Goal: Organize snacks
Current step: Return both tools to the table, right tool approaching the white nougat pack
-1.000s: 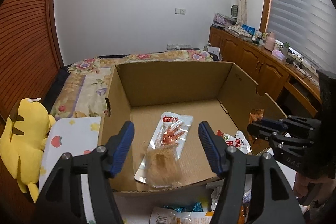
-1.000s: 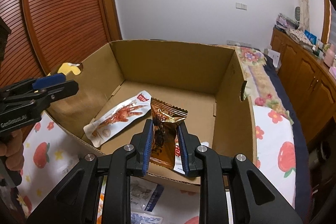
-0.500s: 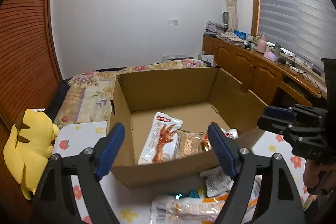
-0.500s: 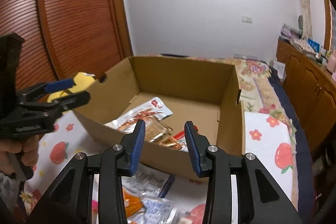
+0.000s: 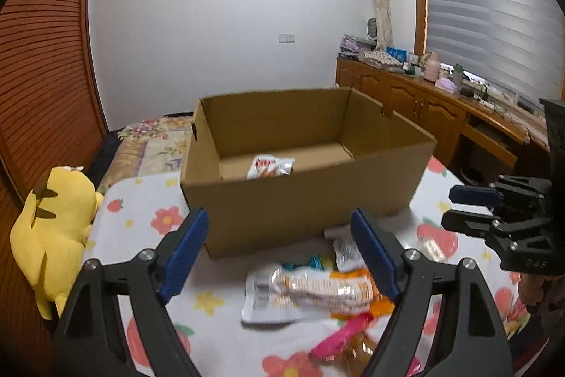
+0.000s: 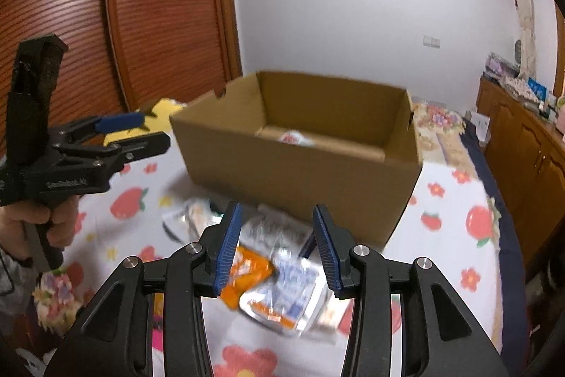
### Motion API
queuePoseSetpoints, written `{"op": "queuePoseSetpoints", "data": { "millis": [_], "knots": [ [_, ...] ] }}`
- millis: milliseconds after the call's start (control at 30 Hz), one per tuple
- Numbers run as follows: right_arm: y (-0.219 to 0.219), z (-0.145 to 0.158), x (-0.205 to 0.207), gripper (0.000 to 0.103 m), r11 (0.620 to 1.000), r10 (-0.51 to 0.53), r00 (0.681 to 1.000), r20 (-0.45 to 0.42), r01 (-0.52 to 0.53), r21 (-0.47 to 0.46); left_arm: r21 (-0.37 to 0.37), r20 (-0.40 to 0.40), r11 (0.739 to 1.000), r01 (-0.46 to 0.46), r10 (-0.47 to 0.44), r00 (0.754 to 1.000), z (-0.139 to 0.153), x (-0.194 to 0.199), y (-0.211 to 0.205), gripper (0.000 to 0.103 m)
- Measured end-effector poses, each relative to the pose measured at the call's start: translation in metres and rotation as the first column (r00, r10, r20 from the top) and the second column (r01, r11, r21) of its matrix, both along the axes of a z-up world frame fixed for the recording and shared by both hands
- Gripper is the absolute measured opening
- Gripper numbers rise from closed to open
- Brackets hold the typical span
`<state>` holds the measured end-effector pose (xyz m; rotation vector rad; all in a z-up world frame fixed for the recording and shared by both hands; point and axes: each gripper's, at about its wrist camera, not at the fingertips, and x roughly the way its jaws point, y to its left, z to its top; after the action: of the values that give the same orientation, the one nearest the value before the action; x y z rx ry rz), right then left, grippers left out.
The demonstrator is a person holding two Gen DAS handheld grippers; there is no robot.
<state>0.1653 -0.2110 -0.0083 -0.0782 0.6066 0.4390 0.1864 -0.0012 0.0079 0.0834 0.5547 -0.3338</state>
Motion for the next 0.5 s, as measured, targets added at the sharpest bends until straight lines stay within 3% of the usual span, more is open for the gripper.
{"op": "queuePoseSetpoints", "data": {
  "millis": [367,500],
  "knots": [
    [-0.013,-0.039,-0.008,0.042,0.997,-0.034,0.998,-0.052,0.030,-0.073,-0.051,-0.088,0.999,-0.012,0.008,0.996,-0.038,-0.027,0.012,0.083],
    [-0.025,-0.056,-0.007,0.042,0.997,-0.048,0.994,-0.101,0.042,-0.061,-0.027,-0.098,0.999,-0.031,0.028,0.995,-0.053,-0.033,0.015,0.083]
  ]
}}
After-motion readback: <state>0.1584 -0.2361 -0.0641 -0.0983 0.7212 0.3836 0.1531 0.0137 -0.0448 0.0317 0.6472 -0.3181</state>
